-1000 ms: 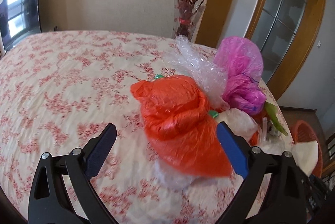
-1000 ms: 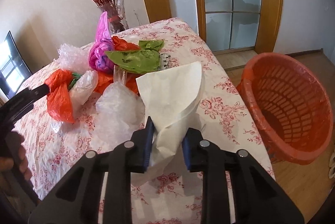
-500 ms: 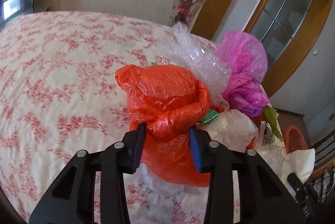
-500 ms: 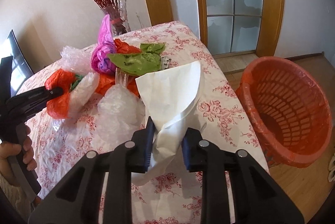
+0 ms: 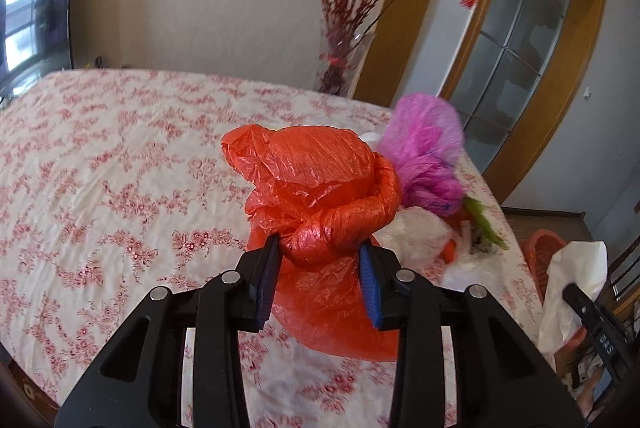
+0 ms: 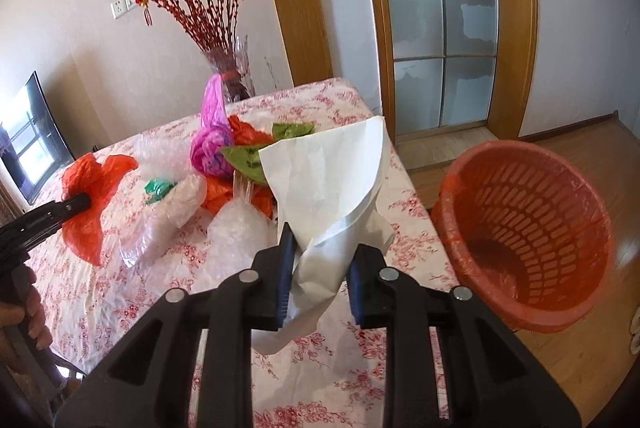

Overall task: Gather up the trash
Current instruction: 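Carry both items to the red basket and open both tools to drop them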

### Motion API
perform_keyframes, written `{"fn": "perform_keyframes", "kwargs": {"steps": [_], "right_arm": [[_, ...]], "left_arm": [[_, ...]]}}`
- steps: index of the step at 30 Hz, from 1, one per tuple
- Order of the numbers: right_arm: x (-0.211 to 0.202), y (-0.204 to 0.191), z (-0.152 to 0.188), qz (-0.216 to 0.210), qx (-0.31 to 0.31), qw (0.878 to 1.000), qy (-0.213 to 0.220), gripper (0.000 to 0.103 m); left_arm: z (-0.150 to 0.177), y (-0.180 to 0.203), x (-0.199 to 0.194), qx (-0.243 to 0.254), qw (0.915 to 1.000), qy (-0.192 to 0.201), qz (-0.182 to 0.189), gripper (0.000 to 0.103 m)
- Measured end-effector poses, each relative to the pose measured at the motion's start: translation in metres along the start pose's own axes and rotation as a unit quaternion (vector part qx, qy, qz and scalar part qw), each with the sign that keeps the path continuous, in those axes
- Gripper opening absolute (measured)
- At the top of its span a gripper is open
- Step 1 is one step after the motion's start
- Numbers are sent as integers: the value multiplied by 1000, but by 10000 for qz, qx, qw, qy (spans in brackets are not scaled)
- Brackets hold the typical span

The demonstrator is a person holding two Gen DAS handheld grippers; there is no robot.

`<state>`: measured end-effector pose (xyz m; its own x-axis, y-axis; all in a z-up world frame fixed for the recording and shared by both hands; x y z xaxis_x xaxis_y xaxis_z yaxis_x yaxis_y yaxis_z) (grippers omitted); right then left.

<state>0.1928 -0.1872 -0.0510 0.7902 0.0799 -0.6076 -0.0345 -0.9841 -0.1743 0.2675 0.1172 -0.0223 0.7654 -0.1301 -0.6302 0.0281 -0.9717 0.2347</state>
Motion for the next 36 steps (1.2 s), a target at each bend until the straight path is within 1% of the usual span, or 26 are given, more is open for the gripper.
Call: {"fn": "perform_keyframes", "kwargs": {"steps": [3, 6, 7, 11, 15, 21, 30, 32, 36], "right_arm": [[-11, 9, -4, 60, -8, 9999, 139, 24], [-19, 21, -7, 180, -4, 9995, 276, 24], [-22, 25, -8, 217, 7, 9993, 311, 24], [-32, 51, -13, 481, 89, 9976, 493, 24], [-38, 80, -17, 732, 230, 9951, 622, 24], [-43, 136, -20, 1051, 619, 9901, 691, 24], [-42, 207, -21, 1385, 1073, 9821, 687, 24], [-40, 220, -20, 1419, 1165, 9807, 675, 24], [-34, 241, -17, 1458, 1341, 9782, 628, 24]], "left_arm": [[-2, 15, -15, 130, 9997, 146, 109, 36], [-2, 40, -27, 294, 9987, 245, 322, 36], [-1, 45, -28, 328, 9985, 252, 369, 36], [4, 87, -31, 582, 9953, 266, 720, 36], [11, 131, -24, 899, 9902, 217, 1049, 36], [27, 204, 4, 1316, 9790, -48, 1556, 36], [55, 295, 49, 1689, 9596, -504, 2191, 36], [64, 313, 59, 1802, 9541, -612, 2313, 36], [77, 337, 72, 1943, 9461, -805, 2465, 36]]}}
Point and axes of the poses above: each gripper's, at about its wrist camera, not at the fingertips, and x roughly the way its jaws point, y to its right, z to its underside, the point moved 6 cm from there along x, roughly the way its jaws point, and after that the axes turned 1 degree about -x, right-handed, at the moved point
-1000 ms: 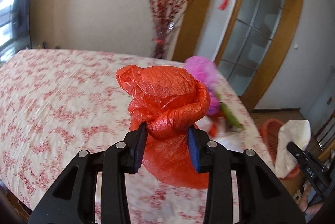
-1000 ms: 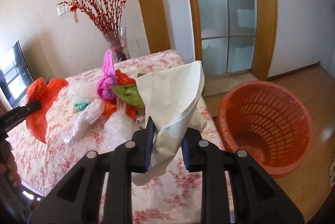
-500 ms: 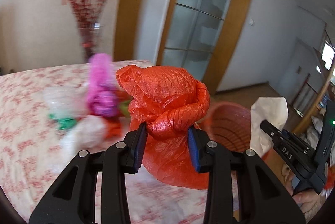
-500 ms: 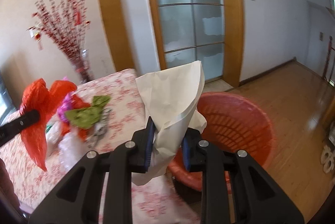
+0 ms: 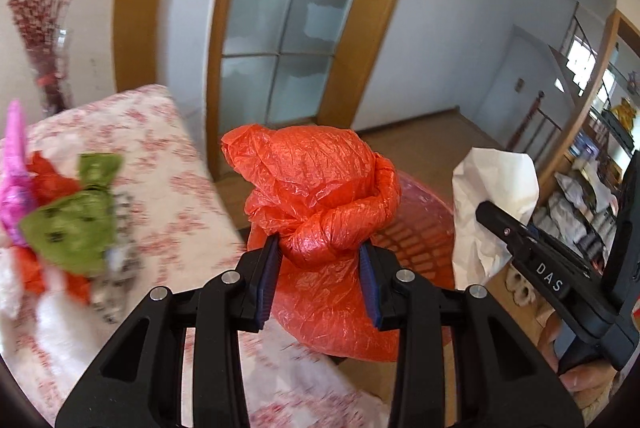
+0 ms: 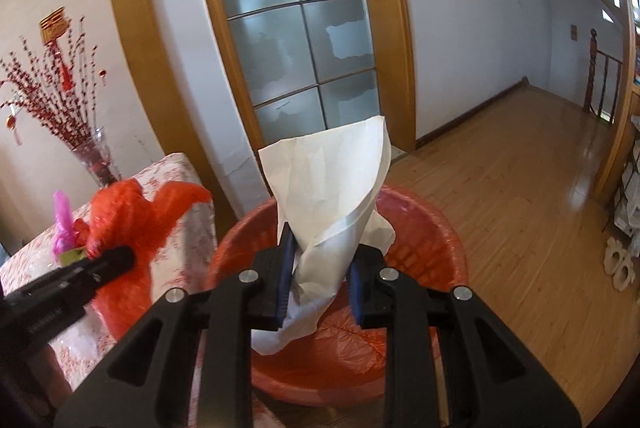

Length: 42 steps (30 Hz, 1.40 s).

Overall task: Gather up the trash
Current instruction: 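Carry both items to the red basket and open both tools to drop them, then grasp the clear plastic bag with the right tool while the left tool grasps bubble wrap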

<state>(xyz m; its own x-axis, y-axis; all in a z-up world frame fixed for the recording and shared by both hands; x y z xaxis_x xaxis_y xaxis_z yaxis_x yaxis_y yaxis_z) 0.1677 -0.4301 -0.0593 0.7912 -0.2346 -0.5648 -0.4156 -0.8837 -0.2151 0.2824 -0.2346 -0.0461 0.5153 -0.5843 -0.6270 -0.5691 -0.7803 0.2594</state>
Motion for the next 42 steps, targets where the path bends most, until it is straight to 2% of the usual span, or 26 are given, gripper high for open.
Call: {"fn": "perform_keyframes", "kwargs": {"steps": [10, 16, 21, 26, 31, 36, 42], "right_arm": [[32, 23, 3, -37, 388, 9989, -252, 24], [44, 29, 3, -69, 519, 9980, -345, 30], [43, 36, 8, 27, 523, 9979, -384, 43], [36, 35, 10, 198, 399, 9984, -345, 51], [28, 26, 12, 203, 298, 9988, -337, 51], [19, 0, 18, 38, 68, 9992, -380, 51], [8, -53, 29, -355, -314, 9976, -496, 51]], "left_arm": [[8, 22, 39, 87, 9991, -382, 143, 37], [12, 22, 46, -7, 9990, -437, 30, 58], [15, 10, 42, -120, 9988, -450, -140, 64], [19, -7, 22, -216, 9983, -347, -424, 69], [25, -29, -3, -254, 9968, -250, -716, 71], [33, -56, -38, -276, 9934, -60, -1115, 73], [43, -97, -84, -469, 9868, 179, -1542, 75]]}}
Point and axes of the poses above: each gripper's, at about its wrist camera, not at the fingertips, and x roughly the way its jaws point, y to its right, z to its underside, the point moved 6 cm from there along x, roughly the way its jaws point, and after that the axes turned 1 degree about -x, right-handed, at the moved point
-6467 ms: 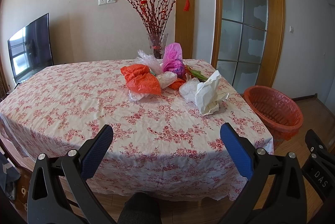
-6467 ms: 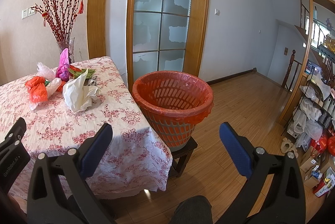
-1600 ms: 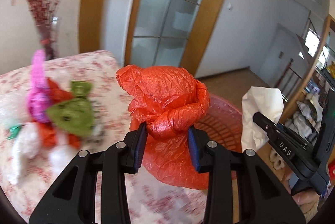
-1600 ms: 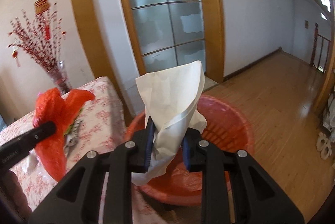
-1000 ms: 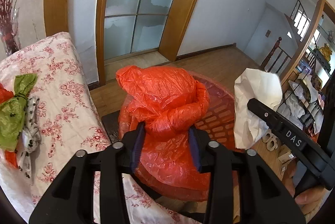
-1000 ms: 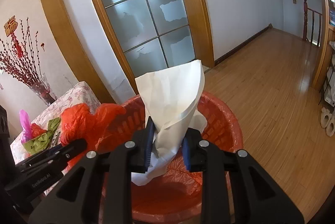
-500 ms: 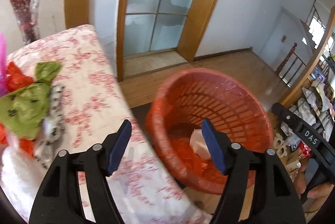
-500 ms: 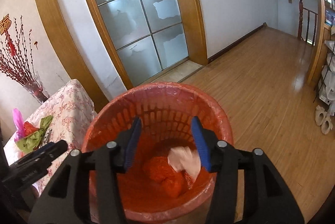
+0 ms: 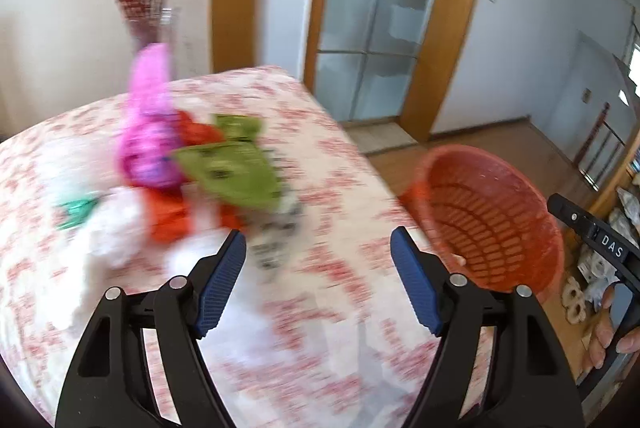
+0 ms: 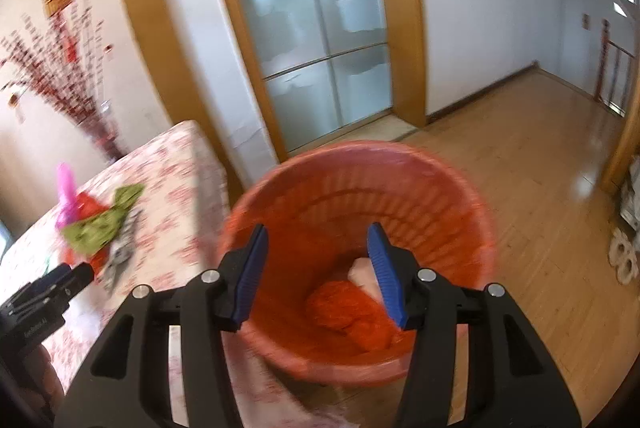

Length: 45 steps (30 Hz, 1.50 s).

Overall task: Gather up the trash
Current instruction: 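Grasp the clear plastic bag with the right tool while the left tool grasps bubble wrap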

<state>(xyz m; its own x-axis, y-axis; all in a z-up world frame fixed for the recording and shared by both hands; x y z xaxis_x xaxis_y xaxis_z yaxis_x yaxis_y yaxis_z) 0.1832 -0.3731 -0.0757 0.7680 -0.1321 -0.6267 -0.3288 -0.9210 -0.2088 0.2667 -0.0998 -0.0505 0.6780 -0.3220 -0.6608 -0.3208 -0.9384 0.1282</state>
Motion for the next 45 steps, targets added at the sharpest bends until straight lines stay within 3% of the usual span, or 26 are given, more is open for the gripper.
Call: {"fn": "perform_keyframes", "kwargs": {"steps": [6, 12, 20, 35, 39, 45], "right_arm": [[-1, -76, 18, -566, -488, 9970, -217, 51], [1, -158, 42, -1211, -1033, 9860, -495, 51], [12, -239, 66, -1748, -1509, 9697, -797, 58], [46, -271, 93, -1491, -1895, 9644, -1082, 57], [54, -271, 99, -1472, -1915, 9629, -1205, 44], [50, -267, 99, -1505, -1947, 9625, -1143, 33]], "left_arm": [[8, -70, -29, -330, 9972, 217, -633, 78], [23, -142, -49, -808, 9897, 257, -1151, 79], [43, -198, -63, -1234, 9814, 213, -1452, 79], [56, -225, -60, -1555, 9777, 128, -1406, 79], [58, -227, -58, -1603, 9774, 103, -1378, 79], [59, -224, -54, -1583, 9781, 66, -1346, 79]]}}
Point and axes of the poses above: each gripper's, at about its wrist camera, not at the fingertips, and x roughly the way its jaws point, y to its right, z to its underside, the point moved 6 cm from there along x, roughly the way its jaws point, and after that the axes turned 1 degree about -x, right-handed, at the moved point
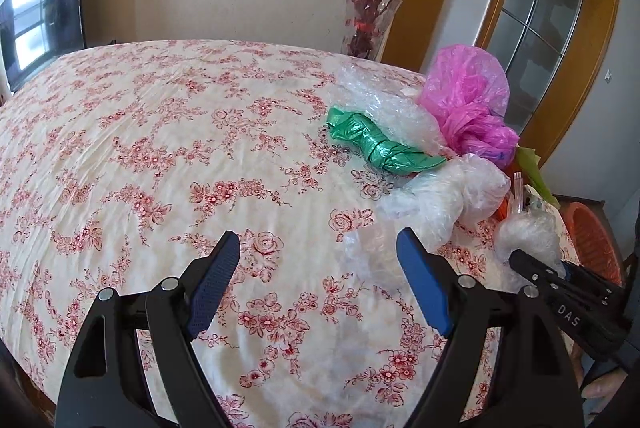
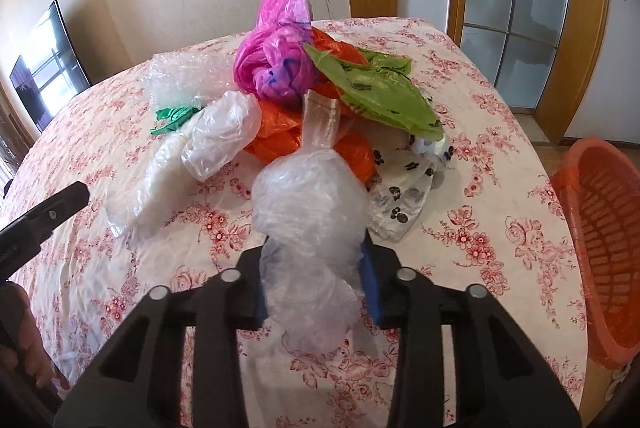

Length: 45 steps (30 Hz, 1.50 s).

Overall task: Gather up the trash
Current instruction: 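Grasp the clear plastic bag with the right tool while the left tool grasps bubble wrap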

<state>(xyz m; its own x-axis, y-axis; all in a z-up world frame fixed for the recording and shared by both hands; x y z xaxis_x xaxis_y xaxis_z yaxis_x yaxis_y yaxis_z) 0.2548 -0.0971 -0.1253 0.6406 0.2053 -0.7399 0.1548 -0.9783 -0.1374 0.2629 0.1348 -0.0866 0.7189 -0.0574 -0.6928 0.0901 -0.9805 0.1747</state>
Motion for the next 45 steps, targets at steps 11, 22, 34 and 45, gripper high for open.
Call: {"fn": "perform_keyframes", "kwargs": {"steps": [11, 22, 34, 45], "right_arm": [[-32, 20, 8, -13, 11, 9998, 205, 27], [-66, 74, 18, 302, 354, 9981, 409, 27], [-70, 96, 24, 375, 614, 9966, 401, 27], [-83, 98, 28, 405, 638, 9959, 500, 27]], "left_arm": [[3, 29, 4, 152, 9997, -86, 198, 79], [-5, 71, 26, 495, 9981, -232, 270, 80], [-4, 81, 61, 503, 9968, -590, 182, 53], [1, 81, 36, 411, 9968, -416, 537, 32]]}}
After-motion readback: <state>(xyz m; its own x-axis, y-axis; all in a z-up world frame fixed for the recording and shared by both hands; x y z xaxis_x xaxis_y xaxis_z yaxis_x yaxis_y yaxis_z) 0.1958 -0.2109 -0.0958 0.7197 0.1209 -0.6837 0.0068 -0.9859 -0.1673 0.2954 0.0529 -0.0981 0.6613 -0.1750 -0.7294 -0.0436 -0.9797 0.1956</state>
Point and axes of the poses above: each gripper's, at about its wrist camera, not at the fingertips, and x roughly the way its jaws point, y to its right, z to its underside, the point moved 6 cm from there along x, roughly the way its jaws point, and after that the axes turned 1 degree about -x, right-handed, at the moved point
